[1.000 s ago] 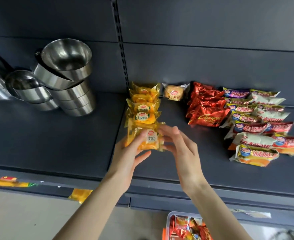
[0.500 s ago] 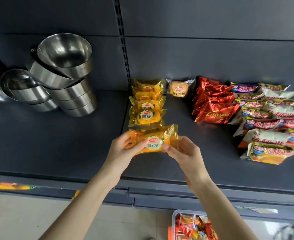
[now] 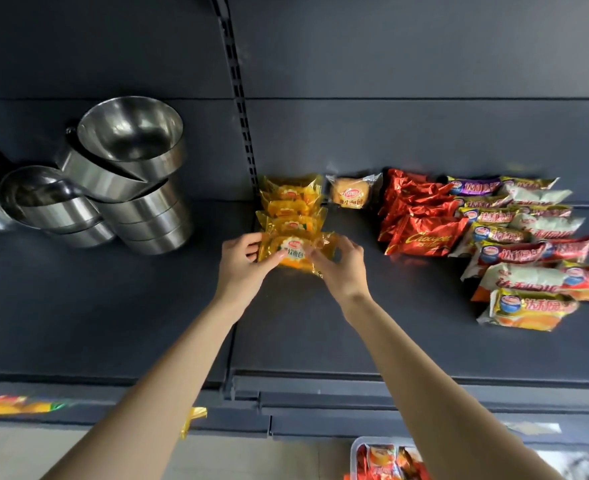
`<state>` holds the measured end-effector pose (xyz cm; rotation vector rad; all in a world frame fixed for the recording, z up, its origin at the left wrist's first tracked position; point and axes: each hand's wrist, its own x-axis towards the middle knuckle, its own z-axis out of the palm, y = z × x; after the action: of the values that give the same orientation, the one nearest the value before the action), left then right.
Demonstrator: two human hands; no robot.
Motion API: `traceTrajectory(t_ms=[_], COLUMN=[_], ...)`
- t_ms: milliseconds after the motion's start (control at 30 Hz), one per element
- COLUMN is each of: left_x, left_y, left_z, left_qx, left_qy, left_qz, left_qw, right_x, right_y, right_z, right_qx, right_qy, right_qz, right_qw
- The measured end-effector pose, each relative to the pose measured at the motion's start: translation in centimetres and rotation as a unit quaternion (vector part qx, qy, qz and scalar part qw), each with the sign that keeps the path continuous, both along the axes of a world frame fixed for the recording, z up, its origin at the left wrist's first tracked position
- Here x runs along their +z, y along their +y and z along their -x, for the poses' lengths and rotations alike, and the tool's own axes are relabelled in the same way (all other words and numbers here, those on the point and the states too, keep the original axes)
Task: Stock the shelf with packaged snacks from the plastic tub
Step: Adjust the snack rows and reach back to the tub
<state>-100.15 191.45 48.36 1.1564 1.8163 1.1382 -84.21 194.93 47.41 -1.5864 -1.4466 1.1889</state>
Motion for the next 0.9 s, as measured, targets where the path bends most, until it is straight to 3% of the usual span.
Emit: traceTrajectory(t_ms=[67,233,400,667,900], left_x=[-0.3,-1.5,-1.8,-2.9,-2.7], left_y=[0.2,0.8,0.2,0.1,1.6], left_z=[-0.2,0.1,0.2,0.3,0.6], left_qx=[0.003,0.018,0.007,-0.018,-0.036], left_qy=[0.012,-0.075,-0.075,0.080,0.083], left_qz=[0.031,0.057,0.022,-0.122,-0.114], left_qw=[0.999,0.995,0.997,0.989,0.989], right_x=[-0.3,-0.1,-0.7,-1.5,-2.0], right_y=[0.7,0.7,-0.7,-0.5,0.6], right_z=[0.3,0.6,-0.2,-0.1,-0.1], right_qx=[0.008,0.047,0.063,0.048,0.045], right_qy=[-0.006,0.014,0.011,-0.061,-0.062], right_qz=[0.033,0.047,-0.054,-0.159,-0.169], right_qw=[0.999,0.998,0.997,0.984,0.983])
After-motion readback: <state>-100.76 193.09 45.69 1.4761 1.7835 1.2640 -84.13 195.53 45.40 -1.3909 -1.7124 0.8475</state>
